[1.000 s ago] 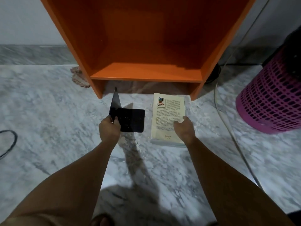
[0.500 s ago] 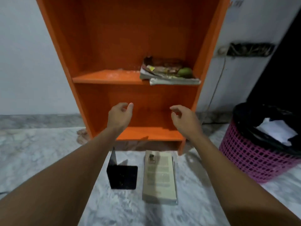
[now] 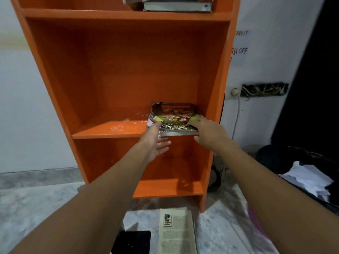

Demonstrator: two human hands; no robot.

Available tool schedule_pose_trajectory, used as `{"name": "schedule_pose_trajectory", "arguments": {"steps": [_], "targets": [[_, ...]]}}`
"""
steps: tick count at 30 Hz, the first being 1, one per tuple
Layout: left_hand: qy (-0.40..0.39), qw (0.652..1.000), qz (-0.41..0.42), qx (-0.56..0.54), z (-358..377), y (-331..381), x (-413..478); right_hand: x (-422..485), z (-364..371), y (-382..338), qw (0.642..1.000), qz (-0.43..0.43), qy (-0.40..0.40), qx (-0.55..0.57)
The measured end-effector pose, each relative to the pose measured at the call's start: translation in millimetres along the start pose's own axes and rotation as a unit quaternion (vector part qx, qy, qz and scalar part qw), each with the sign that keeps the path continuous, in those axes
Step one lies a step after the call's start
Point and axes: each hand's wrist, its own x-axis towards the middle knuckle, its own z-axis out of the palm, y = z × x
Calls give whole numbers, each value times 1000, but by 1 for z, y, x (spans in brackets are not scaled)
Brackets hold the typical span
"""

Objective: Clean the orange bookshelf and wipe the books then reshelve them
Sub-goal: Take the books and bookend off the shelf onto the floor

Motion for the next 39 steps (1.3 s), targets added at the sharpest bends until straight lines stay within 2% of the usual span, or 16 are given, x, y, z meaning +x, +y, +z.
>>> {"name": "schedule_pose_trajectory", "arguments": {"steps": [6,10,12,15,17,20,22,25,29,32,35,37,39], "targets": [[50,997,17,-60,8,-5,-1,-5,2,2,994,-64,90,21],[-27,993,13,-114,20,1,-15,-14,-6,-10,976,-107,186,31],[-41,992,5,-121,25,11,-15,-18,-15,-23,967,-123,219,40],[18,988,-1,-155,23,35,-13,-24,-35,-40,956,-144,252,33],[55,987,22,-152,17,53,-15,-24,-61,-45,956,-155,242,57],[68,985,53,-150,9,81,-25,-17,-108,-36,959,-137,182,170],[78,983,58,-154,8,103,-31,-7,-135,-27,937,-115,241,224],[86,982,79,-148,11,135,-39,17,-166,-19,914,-65,340,211],[90,978,105,-159,14,167,-48,55,-207,-24,913,-42,385,128],[76,978,105,-166,12,185,-54,82,-240,-28,938,-17,338,77],[64,979,100,-168,11,200,-59,109,-263,-27,976,-12,193,104],[59,980,99,-163,11,204,-63,121,-268,-25,984,-40,117,129],[61,980,105,-157,13,207,-67,124,-270,-25,984,-50,109,130]]}}
